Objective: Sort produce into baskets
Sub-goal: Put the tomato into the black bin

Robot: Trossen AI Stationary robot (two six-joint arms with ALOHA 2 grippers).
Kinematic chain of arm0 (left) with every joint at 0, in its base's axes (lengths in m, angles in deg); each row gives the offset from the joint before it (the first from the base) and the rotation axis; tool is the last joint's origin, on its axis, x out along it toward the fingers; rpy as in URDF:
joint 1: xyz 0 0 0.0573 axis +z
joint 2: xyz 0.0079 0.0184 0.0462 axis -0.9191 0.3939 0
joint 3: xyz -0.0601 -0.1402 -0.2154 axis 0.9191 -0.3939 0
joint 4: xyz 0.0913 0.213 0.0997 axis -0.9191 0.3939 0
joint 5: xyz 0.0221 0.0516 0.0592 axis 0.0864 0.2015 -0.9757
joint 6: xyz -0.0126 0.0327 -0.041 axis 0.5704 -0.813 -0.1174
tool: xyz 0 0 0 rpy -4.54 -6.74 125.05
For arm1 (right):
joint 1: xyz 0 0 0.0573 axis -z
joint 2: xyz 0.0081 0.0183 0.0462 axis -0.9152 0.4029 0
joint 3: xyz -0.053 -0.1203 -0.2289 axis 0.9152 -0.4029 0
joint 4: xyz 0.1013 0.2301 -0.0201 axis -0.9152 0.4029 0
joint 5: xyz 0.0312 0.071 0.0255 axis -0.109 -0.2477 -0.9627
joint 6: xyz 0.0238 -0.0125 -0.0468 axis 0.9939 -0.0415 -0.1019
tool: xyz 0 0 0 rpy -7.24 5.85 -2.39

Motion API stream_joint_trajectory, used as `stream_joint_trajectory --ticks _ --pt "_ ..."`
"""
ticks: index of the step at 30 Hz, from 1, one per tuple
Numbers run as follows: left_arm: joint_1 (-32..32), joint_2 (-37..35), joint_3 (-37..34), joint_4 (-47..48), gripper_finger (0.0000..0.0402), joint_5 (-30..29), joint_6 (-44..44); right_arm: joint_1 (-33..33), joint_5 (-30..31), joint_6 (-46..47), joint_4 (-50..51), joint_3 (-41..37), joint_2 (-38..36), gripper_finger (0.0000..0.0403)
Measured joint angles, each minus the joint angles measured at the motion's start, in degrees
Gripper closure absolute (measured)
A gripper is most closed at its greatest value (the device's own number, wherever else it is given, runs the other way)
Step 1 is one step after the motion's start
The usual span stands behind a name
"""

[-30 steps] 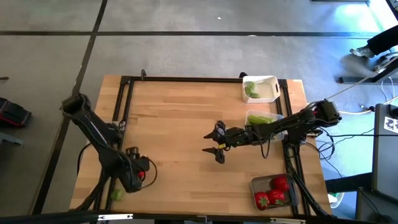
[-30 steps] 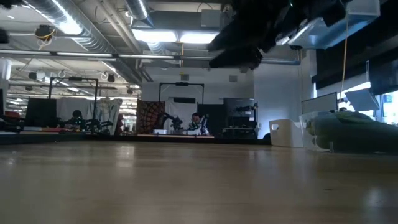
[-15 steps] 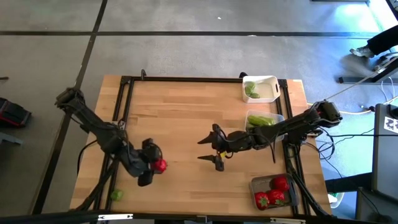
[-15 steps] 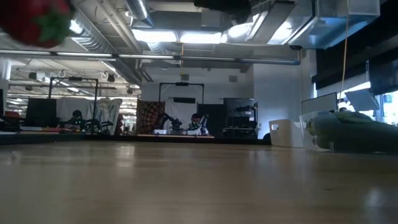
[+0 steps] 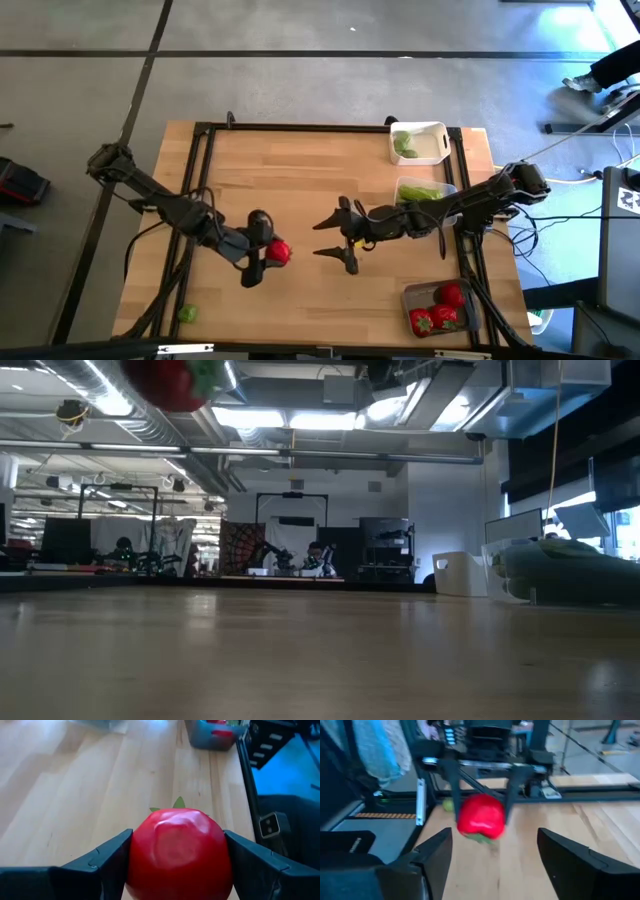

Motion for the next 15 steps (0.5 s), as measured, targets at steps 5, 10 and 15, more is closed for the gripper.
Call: stream_joint_trajectory --ticks 5,10,15 --pt "2.1 0.0 0.0 -2.3 0.0127 0.0 -1.8 0.0 0.5 -0.6 -3.7 0.0 0.1 0.0073" --pt "3.9 0.0 0.0 -5.5 0.0127 0.1 -2.8 0.0 2.5 -2.3 -7.2 0.0 1.0 0.0019" --pt "5.8 0.0 0.0 -9.9 0.0127 0.1 -4.9 0.0 4.8 -2.7 -7.6 0.0 1.5 0.0006"
